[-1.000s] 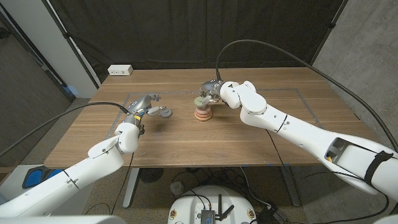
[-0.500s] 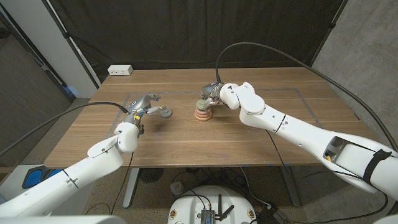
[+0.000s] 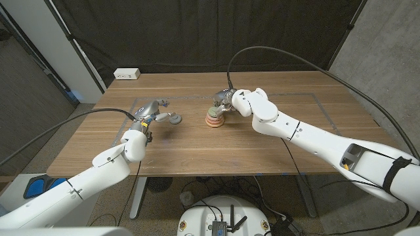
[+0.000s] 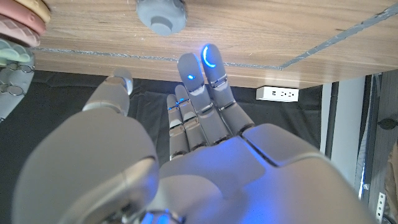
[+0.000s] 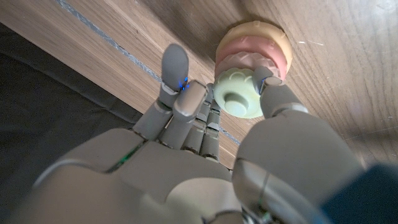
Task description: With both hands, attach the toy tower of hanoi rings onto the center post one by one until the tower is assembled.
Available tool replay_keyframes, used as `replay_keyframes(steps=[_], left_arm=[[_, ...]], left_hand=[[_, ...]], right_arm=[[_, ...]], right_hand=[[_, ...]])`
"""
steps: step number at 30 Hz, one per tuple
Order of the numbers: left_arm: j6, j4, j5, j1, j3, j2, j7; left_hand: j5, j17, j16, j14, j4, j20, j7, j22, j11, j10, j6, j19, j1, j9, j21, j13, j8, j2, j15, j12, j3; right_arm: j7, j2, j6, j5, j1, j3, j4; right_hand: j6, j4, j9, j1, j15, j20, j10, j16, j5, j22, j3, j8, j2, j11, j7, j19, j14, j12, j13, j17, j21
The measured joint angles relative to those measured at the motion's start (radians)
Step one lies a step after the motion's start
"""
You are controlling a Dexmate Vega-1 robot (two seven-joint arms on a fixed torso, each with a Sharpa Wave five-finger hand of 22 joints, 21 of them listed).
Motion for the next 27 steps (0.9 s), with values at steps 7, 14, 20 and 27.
replay_keyframes(steps=[7,14,20,27], left_arm=[[-0.004,0.008,0.000,-0.009,0.006,-0.001,-0.005],[-0.008,0.012,-0.001,-0.013,0.008,-0.003,-0.007],[-0.013,0.012,-0.005,-0.013,0.008,-0.003,-0.007],[-0.019,0.026,-0.009,-0.017,0.011,-0.006,-0.008]], left_hand=[[0.000,0.000,0.000,0.000,0.000,0.000,0.000,0.000,0.000,0.000,0.000,0.000,0.000,0.000,0.000,0.000,0.000,0.000,0.000,0.000,0.000],[0.000,0.000,0.000,0.000,0.000,0.000,0.000,0.000,0.000,0.000,0.000,0.000,0.000,0.000,0.000,0.000,0.000,0.000,0.000,0.000,0.000],[0.000,0.000,0.000,0.000,0.000,0.000,0.002,0.000,0.000,0.000,0.005,0.000,0.000,0.000,0.000,0.000,0.000,0.000,0.000,0.000,0.000],[0.000,0.000,0.000,0.000,0.000,0.000,-0.001,0.000,0.000,0.000,0.009,0.000,0.000,0.000,0.000,0.000,0.000,0.000,0.000,0.000,0.000]], right_arm=[[-0.005,0.003,-0.005,-0.011,0.001,-0.007,0.008],[-0.010,0.003,-0.009,-0.024,0.000,-0.014,0.005],[-0.010,0.003,-0.009,-0.024,-0.001,-0.019,0.004],[-0.015,0.010,-0.007,-0.065,-0.001,-0.026,0.009]], right_hand=[[0.000,0.000,0.000,0.000,0.000,0.000,-0.001,0.000,0.003,0.000,0.000,0.000,0.000,-0.001,0.000,0.000,0.000,0.000,0.000,0.000,0.000],[0.000,0.000,0.000,0.000,0.007,0.000,-0.004,0.000,0.003,-0.005,0.000,0.000,0.000,-0.004,0.000,0.000,-0.007,-0.001,0.000,0.000,-0.007],[0.000,0.000,0.002,0.000,0.007,0.000,-0.004,0.000,0.003,-0.005,0.000,-0.002,0.000,-0.004,0.000,0.000,-0.007,-0.004,0.000,0.000,-0.007],[0.000,0.000,0.006,0.000,0.002,0.004,-0.005,0.000,0.007,-0.006,0.000,-0.004,0.000,-0.005,0.000,-0.004,-0.013,-0.004,0.002,0.000,-0.007]])
